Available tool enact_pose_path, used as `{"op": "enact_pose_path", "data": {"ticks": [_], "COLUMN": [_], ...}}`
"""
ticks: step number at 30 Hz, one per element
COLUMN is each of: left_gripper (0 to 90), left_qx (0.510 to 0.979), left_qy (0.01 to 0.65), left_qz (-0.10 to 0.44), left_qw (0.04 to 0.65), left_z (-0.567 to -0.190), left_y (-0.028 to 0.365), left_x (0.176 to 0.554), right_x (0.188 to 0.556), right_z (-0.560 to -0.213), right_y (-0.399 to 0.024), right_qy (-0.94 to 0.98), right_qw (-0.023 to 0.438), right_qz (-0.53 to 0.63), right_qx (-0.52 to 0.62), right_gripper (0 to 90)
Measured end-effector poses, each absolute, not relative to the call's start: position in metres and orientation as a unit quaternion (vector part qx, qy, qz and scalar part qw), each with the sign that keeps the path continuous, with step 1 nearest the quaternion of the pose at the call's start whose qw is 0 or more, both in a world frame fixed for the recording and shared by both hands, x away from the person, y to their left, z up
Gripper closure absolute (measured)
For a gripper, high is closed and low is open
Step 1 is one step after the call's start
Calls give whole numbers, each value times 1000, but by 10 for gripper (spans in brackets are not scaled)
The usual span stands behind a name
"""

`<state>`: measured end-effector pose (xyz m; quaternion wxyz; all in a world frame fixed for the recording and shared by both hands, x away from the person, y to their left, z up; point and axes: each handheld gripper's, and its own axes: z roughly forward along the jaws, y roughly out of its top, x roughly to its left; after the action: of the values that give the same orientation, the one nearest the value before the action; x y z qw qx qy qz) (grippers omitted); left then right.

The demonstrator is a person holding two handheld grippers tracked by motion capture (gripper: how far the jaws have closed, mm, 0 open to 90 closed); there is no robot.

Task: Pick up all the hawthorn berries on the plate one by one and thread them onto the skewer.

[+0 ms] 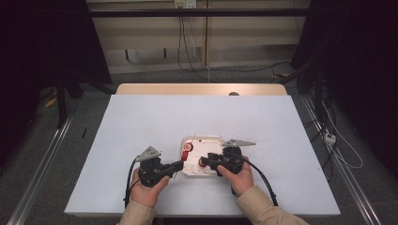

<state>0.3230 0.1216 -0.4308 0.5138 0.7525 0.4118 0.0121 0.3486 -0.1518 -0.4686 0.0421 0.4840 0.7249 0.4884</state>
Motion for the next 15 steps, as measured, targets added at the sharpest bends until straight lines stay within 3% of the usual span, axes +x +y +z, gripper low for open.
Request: {"op": "enact_pose_path", "data": {"ticks": [7, 15], "left_gripper": [890, 890], "left_qx": [753, 754], "left_qy": [412, 412], "left_qz": [14, 15], "left_qw": [513, 512], "left_z": [-431, -430], "left_y": [121, 121], "left_x": [323, 323], "right_x": [347, 346], "right_z": [-469, -469], "right_y": [-150, -150], "right_qy": [729, 733], "right_qw": [42, 38], "right_qz": [485, 488], "right_qx": [482, 474], "right_gripper": [583, 669]}}
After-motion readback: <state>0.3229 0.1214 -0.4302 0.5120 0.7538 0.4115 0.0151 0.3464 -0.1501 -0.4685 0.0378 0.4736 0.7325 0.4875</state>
